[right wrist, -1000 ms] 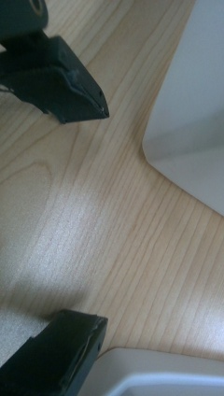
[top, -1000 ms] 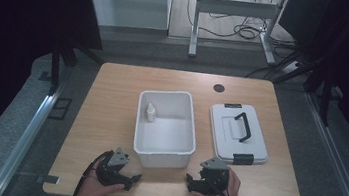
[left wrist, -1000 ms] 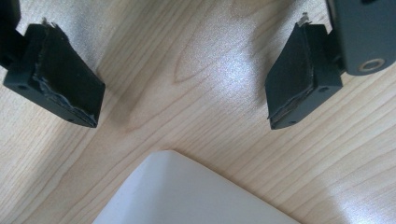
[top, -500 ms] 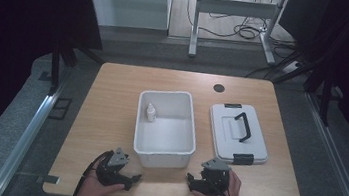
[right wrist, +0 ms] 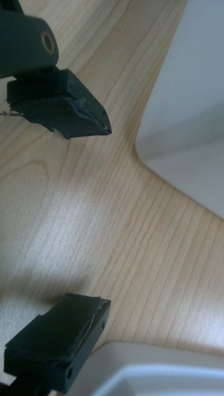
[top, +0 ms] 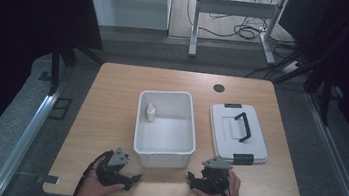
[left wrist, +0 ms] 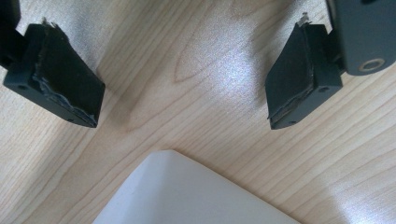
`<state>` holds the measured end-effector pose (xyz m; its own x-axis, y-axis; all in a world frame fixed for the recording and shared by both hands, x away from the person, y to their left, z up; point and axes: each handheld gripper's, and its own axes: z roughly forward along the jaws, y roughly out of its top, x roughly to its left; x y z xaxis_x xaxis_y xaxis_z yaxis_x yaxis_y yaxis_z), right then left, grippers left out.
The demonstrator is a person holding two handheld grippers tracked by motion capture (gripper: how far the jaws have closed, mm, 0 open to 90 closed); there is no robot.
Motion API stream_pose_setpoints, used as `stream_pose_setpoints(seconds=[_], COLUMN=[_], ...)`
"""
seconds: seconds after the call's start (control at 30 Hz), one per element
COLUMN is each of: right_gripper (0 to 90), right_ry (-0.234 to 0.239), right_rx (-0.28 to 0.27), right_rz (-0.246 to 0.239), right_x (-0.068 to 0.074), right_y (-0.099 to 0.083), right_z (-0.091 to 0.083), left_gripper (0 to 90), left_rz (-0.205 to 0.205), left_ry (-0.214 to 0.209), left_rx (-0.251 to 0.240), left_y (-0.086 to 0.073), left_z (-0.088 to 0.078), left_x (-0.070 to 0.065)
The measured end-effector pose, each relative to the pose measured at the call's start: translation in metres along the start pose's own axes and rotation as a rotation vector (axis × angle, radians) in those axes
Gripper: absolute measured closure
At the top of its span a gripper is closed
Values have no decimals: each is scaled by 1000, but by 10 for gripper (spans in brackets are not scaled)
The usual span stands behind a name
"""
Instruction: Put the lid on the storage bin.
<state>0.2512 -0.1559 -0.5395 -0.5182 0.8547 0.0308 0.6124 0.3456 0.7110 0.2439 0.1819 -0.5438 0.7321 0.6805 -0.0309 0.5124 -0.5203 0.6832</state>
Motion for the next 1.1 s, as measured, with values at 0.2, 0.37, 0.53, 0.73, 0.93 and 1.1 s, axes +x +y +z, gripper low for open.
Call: stream_pose_setpoints(seconds=[0.2,0.37,0.53,0.73,0.93,1.1], right_gripper=[174,197,219,248,275,282], right_ry=[7,6,0,-3,-13,-27], right_rx=[-12,-23,-11,-27,-20,-6], right_rz=[4,7,21,82,98,97], right_x=[-2,-3,-7,-16,-22,-29], right_y=[0,0,2,9,15,22], right_z=[-12,-19,-21,-26,-33,-41], left_gripper=[118,119,119,119,119,119], left_rz=[0,-1,-1,-2,-3,-2], left_ry=[0,0,1,1,0,0], left_rx=[0,0,0,0,0,0], left_y=[0,0,0,0,0,0], left_z=[0,0,0,0,0,0], left_x=[0,0,0,0,0,0])
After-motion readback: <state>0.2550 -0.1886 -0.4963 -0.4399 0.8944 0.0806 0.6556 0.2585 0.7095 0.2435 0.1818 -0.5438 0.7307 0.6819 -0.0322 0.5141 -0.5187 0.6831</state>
